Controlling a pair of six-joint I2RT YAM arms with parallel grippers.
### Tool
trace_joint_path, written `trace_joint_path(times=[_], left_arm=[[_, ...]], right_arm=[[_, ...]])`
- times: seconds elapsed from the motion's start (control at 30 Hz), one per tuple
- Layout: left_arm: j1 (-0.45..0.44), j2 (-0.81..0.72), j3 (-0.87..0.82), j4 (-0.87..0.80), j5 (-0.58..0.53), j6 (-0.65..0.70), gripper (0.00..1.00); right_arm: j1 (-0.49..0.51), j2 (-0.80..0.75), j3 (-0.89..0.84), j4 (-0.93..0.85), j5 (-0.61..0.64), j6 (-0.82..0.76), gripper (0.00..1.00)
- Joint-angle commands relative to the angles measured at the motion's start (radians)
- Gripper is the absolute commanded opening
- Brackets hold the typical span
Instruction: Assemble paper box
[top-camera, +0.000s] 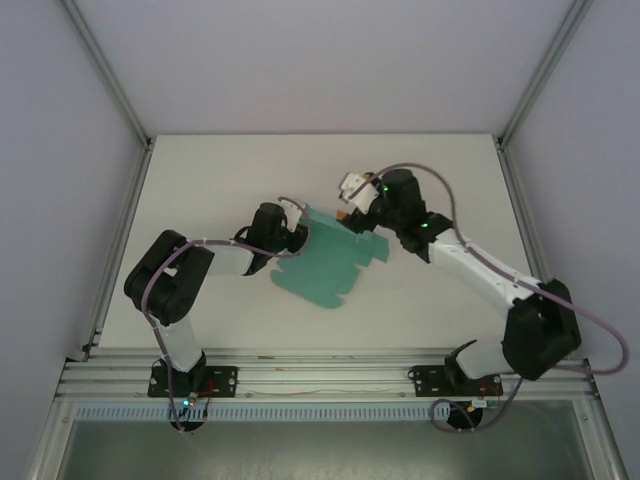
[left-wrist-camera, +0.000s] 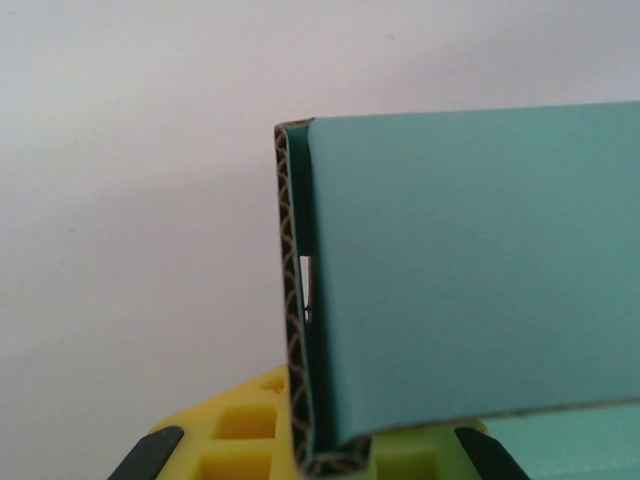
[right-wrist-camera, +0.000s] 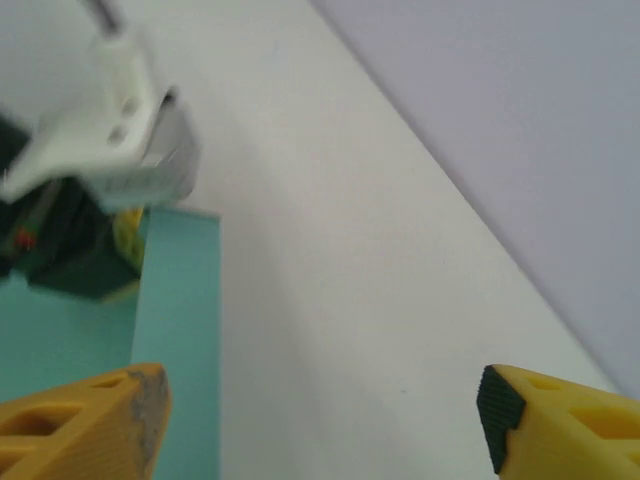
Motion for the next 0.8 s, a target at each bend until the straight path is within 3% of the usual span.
trace_joint_path(times=[0.0, 0.13, 0.43, 0.63, 0.77], left_arm=[[-0.015, -0.040, -0.057, 0.114, 0.139, 0.042, 0.00], [-0.039, -0.027, -0.072, 0.121, 0.100, 0.079, 0.00], [-0.070, 0.024, -0.071, 0.136, 0.033, 0.087, 0.00], [-0.074, 0.031, -0.099, 0.207, 0.022, 0.076, 0.00], [-0.074, 0.055, -0.080, 0.210, 0.031, 0.059, 0.13]], right_arm=[[-0.017, 0.055, 0.059, -0.161, -0.097, 0.327, 0.82], [-0.029, 0.227, 0.241, -0.346, -0.149, 0.517, 0.75], [-0.030, 0.418, 0.350, -0.442, -0.300, 0.530, 0.68], [-0.030, 0.503, 0.352, -0.469, -0.273, 0.562, 0.60], [-0.029, 0.544, 0.357, -0.502, -0.318, 0.561, 0.55]])
